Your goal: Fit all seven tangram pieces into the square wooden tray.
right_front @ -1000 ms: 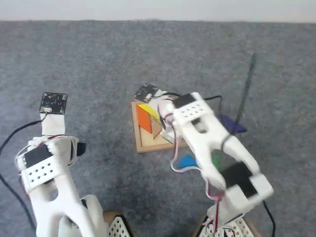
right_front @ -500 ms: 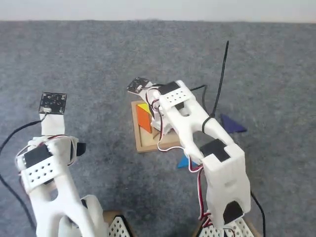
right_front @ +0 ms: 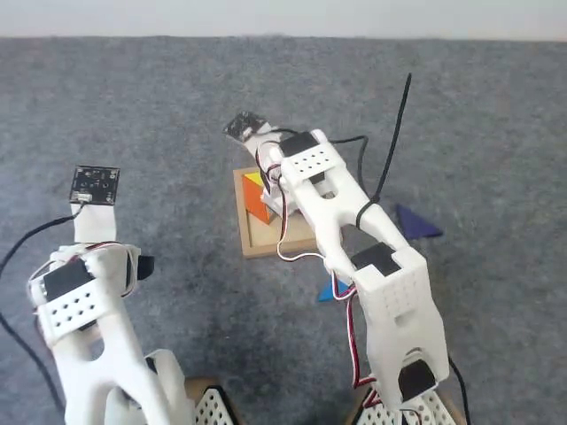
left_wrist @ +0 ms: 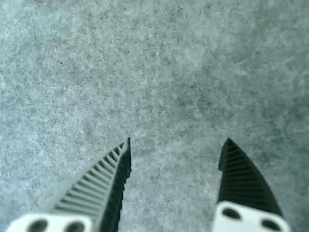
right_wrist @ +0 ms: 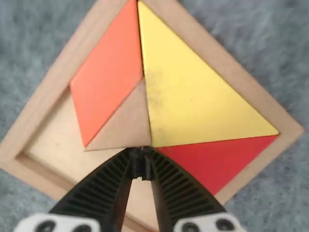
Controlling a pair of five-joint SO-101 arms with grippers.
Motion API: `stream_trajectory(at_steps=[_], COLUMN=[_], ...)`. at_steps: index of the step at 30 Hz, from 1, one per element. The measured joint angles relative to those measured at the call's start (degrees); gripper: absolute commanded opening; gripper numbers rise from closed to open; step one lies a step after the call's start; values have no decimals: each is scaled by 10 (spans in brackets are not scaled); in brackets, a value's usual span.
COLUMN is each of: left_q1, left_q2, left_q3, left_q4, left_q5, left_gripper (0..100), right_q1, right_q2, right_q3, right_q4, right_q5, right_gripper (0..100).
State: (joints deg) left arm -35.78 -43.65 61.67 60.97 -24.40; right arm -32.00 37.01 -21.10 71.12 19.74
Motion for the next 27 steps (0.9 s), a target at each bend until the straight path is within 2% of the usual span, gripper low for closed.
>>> stream_trajectory(at_steps=[5,13,18,22,27], left_q1=[0,0,0,0,0], left_q2=[0,0,0,0,0], left_q3=[0,0,0,0,0], left_q4=[0,0,0,0,0], left_q5=[0,0,0,0,0], left_gripper=[283,283,283,283,283], right_q1=[1,8,91,149,182], right_q2=[-7,-132,-236,-358,-548], right_q3=[-6,-6,4,142,473], right_q4=[23,153,217,172,-3], right_q5=[-16,-21,-33,-33,-53], right_gripper=[9,9,9,9,13])
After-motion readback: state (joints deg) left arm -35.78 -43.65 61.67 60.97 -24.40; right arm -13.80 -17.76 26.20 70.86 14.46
